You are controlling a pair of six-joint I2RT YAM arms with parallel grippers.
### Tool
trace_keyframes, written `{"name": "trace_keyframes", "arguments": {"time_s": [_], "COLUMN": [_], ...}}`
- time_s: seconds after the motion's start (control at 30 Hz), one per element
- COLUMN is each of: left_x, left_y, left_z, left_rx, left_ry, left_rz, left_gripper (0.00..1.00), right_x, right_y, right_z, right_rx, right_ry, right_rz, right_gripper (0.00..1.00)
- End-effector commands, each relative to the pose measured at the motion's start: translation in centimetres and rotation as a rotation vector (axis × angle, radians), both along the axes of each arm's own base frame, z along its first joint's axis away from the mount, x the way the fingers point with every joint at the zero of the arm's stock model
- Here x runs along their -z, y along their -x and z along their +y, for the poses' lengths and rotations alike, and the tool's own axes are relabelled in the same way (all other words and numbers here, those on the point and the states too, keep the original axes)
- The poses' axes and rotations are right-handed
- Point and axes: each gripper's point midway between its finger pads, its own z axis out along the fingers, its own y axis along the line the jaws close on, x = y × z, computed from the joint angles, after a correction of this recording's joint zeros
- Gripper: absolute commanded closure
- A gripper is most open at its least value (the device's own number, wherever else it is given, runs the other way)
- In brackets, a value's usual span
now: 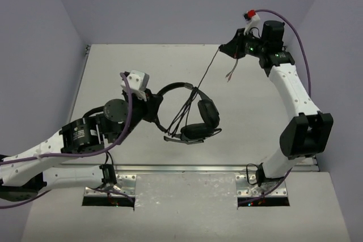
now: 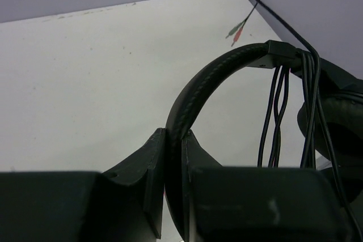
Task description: Wrap the headphones
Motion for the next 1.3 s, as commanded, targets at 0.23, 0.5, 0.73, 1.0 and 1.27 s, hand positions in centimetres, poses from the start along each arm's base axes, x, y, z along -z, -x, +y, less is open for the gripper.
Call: {"name": "trace_keyframes", "arguments": {"time_s": [0.23, 0.5, 0.73, 1.0, 1.27], "left_x": [-14.4, -20.5, -18.7, -14.5, -7.0], "left_y": [-0.8, -4.9, -11.5, -13.2, -18.3], "left_z": [2.1, 3.6, 5.5, 7.8, 10.8], "left_rx": [-0.158, -0.478, -0.744, -1.038, -1.178], "left_ry": [0.539, 0.722, 0.615, 0.485, 0.244], "left_rz": [-0.099, -0.108, -0.163, -0.266, -0.238], "left_gripper": [1.00, 1.00, 1.00, 1.00, 1.00], "right_x": [4.6, 6.6, 5.6, 2.2, -0.2], "right_y": [5.0, 13.5, 21.0, 26.2, 28.7], "right_z": [6.6, 15.0, 18.2, 21.1, 19.9], "right_rx": [-0.191, -0.342, -0.459, -0.548, -0.526], "right_ry": [-0.099, -0.195, -0.300, -0.288, -0.157], "right_rz": [-0.080, -0.118, -0.175, -0.243, -0.327], "right_gripper": [0.99, 0.99, 0.99, 0.99, 0.99]}}
